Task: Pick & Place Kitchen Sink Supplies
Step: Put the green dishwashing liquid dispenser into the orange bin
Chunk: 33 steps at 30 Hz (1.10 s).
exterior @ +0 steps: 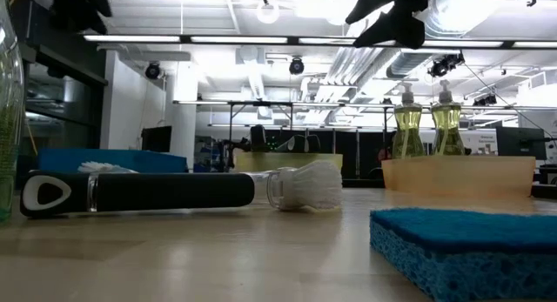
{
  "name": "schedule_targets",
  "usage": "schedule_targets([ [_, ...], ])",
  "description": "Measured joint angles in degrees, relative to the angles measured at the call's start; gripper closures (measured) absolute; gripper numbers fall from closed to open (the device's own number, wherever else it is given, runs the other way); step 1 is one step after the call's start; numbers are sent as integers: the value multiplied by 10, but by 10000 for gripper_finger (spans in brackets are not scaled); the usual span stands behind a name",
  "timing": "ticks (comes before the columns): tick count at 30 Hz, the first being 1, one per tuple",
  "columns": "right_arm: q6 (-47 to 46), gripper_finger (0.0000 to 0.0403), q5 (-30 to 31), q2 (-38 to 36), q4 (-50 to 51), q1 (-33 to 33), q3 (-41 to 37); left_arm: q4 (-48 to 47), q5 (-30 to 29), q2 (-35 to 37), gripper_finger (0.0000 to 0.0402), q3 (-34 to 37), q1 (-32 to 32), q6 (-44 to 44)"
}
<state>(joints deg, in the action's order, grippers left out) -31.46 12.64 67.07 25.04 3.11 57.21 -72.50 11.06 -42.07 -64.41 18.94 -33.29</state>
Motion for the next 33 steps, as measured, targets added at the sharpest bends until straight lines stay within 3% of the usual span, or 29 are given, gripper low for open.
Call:
schedule_targets([
  [6,0,178,0,0,7,8,0,-99,-70,-31,257,-109,-51,-59],
  [12,-6,178,0,0,24,8,0,-176,-95,-85,257,-189,-101,-121],
  [22,-2,178,0,0,39,8,0,-175,-43,-153,257,-199,-215,-150],
  [33,8,178,1,0,43,8,0,-175,-41,-175,257,-199,-332,-231],
])
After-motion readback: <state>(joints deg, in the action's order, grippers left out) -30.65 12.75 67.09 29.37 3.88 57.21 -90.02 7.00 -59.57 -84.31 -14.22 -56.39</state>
